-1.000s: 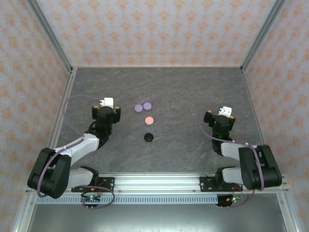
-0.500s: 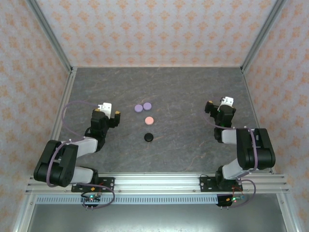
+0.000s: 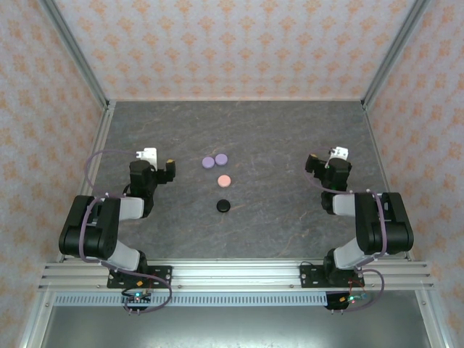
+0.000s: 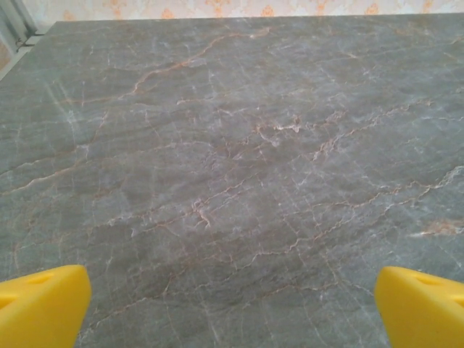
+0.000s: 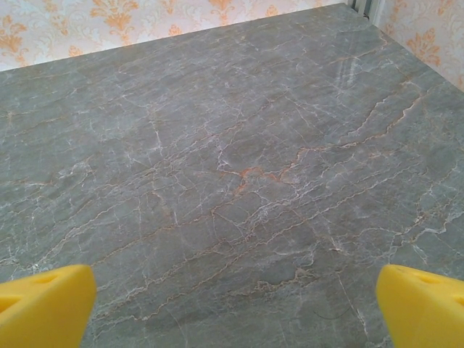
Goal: Insert wireless bluetooth earbuds into charging case
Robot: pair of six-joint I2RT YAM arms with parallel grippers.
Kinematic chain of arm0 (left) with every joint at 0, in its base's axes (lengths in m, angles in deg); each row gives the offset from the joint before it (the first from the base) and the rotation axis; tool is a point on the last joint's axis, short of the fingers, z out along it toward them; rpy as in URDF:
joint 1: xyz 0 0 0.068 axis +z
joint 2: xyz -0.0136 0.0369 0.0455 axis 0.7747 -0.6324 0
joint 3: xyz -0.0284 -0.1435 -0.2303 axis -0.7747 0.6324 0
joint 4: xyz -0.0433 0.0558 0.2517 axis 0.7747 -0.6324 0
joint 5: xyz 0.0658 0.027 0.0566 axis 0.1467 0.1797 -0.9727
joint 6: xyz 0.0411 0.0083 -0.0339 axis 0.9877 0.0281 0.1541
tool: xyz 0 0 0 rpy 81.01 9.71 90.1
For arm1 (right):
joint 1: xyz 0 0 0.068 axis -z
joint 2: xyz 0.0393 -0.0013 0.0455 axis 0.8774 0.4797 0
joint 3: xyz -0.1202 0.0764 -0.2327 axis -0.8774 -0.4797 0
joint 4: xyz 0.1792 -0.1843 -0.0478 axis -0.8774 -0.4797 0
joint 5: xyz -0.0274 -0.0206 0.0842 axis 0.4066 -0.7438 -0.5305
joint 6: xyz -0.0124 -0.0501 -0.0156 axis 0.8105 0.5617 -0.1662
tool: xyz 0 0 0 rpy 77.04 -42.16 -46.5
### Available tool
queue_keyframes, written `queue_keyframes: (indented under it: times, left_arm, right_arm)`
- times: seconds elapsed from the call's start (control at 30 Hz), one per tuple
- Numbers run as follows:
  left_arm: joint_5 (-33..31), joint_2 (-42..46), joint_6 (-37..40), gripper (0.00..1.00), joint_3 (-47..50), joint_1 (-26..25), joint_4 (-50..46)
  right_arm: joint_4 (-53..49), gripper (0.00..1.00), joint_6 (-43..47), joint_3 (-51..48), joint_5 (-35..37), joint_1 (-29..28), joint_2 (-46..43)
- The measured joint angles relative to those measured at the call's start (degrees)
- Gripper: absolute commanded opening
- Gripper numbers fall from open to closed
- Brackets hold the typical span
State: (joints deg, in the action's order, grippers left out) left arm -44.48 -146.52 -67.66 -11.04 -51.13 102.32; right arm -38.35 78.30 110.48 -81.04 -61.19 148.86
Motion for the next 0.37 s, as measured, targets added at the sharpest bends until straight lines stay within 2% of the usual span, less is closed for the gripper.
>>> queue_keyframes:
  times: [0.37]
  left_arm:
    - [-1.40, 0.00, -0.92, 1.00, -0.04, -0.02, -0.02]
  right_arm:
    - [-0.20, 0.99, 0.04, 0.00, 1.29, -1.38, 0.00]
